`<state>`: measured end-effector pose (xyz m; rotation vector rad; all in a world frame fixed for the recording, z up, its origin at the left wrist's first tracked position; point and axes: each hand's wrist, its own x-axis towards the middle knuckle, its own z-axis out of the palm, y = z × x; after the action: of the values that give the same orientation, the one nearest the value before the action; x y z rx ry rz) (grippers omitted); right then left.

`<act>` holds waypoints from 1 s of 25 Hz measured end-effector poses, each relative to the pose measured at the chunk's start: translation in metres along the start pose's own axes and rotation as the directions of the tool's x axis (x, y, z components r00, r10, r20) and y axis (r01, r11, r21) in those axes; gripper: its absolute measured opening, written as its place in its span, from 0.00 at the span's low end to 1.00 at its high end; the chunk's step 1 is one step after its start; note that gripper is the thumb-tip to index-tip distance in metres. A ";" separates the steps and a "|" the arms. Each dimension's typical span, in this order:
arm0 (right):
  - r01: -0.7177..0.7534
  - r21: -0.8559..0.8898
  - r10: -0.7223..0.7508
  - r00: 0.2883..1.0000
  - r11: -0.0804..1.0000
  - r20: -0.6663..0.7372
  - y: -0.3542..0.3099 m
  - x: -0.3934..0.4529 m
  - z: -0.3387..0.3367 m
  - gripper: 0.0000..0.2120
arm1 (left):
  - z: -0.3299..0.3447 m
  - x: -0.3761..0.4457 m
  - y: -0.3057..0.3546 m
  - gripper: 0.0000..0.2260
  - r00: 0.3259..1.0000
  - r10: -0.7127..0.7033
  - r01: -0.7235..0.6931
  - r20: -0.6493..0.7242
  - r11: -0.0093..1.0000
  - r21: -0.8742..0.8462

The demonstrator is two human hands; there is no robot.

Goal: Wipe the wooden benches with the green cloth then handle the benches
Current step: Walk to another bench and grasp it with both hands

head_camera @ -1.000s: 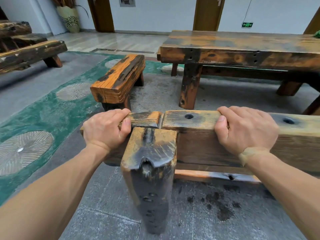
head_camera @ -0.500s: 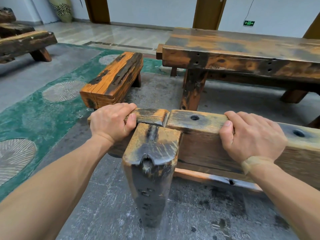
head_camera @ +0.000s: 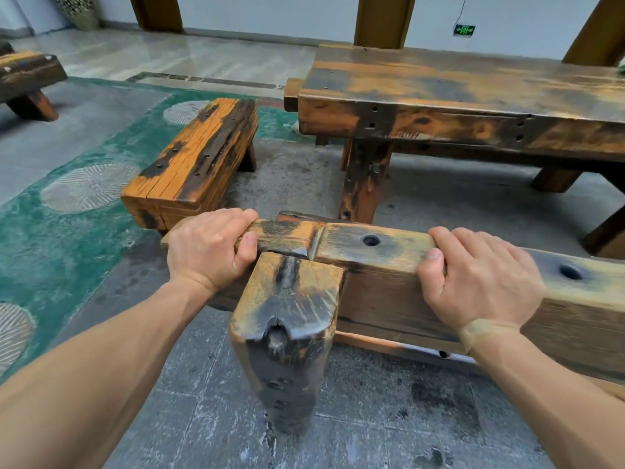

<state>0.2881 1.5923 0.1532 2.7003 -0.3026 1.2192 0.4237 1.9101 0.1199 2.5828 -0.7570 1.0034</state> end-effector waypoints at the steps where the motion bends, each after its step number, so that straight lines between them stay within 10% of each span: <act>1: 0.005 0.003 -0.005 1.000 1.000 0.003 0.000 0.000 0.000 0.20 | 0.000 0.000 0.000 0.27 1.000 -0.003 0.003 0.011 1.000 -0.011; 25: -0.087 0.014 0.078 0.942 0.996 0.326 -0.008 0.004 -0.022 0.23 | -0.016 0.001 0.006 0.24 0.972 -0.015 0.020 0.236 1.000 -0.020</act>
<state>0.2768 1.6044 0.1696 2.9358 -0.4474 0.7925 0.4116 1.9114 0.1326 2.7154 -0.7944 0.6848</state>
